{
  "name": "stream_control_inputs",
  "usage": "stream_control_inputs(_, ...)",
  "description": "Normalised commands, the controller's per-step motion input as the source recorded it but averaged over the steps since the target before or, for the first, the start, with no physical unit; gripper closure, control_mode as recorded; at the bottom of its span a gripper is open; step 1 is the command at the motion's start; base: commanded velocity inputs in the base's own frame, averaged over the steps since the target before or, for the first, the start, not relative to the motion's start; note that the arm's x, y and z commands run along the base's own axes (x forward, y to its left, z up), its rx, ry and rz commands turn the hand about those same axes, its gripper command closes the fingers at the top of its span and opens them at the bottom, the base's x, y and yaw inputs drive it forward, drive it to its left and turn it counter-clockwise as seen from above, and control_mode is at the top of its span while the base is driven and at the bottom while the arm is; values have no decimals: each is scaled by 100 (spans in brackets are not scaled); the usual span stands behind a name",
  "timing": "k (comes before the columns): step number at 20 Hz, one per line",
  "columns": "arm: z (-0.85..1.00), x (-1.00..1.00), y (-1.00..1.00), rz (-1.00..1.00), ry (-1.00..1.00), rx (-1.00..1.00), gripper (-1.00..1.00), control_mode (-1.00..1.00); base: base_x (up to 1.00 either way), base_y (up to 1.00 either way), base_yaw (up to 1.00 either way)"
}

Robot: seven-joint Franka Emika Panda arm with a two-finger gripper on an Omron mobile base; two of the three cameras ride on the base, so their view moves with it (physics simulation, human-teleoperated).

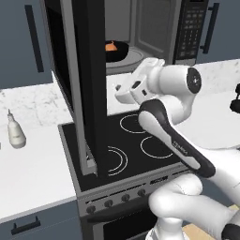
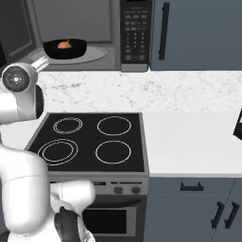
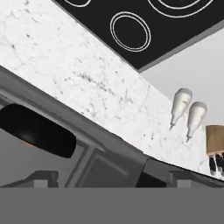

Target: Pick the onion from the sink and place it in the bowl. Then pick the bowl and place it in the microwave. Then close the microwave door and press the start button.

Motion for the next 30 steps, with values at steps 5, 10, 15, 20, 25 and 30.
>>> stream_control_inputs(5,-100,-93,9,29,13,-34,-100,-100,0,0,0)
stream_control_inputs(10,-100,-70,23,26,9,-42,-100,-100,0,0,0)
stream_control_inputs(15,-89,-79,29,16,-1,-33,-100,-100,0,0,0)
stream_control_inputs(20,-17,-95,41,2,-8,-21,-100,-100,0,0,0)
stream_control_inputs(25,0,-73,60,0,-1,-22,-100,-100,0,0,0)
stream_control_inputs(30,5,-66,40,0,-10,-15,-100,-100,0,0,0)
